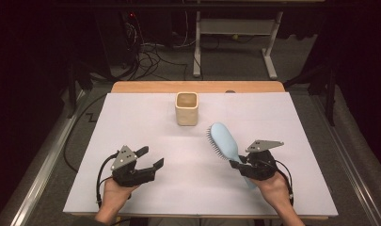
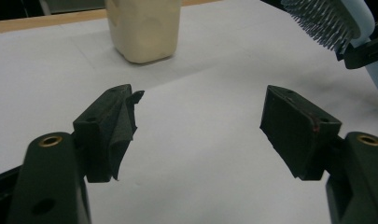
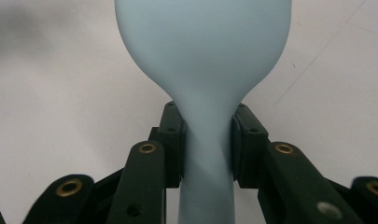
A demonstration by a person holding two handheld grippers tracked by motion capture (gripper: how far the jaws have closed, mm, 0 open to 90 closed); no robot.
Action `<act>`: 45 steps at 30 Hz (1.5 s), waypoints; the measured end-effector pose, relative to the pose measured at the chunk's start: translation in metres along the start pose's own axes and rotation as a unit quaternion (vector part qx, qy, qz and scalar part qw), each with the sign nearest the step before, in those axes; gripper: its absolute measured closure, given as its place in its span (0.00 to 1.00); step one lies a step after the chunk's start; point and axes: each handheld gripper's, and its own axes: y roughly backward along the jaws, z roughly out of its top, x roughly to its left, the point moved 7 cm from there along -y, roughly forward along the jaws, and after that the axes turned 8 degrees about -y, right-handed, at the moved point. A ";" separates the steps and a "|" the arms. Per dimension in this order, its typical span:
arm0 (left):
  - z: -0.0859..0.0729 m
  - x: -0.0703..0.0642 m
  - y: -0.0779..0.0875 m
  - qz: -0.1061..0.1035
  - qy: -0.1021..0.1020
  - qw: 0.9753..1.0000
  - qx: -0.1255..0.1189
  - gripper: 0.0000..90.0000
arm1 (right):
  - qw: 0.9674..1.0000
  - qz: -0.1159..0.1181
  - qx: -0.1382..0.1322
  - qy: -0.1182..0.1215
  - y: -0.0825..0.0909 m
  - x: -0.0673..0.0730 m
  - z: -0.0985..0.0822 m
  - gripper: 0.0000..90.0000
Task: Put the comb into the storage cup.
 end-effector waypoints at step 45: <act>0.034 -0.038 -0.054 -0.063 -0.021 0.998 0.011 0.30 | 1.000 0.006 -0.004 0.004 -0.002 0.004 0.004 0.78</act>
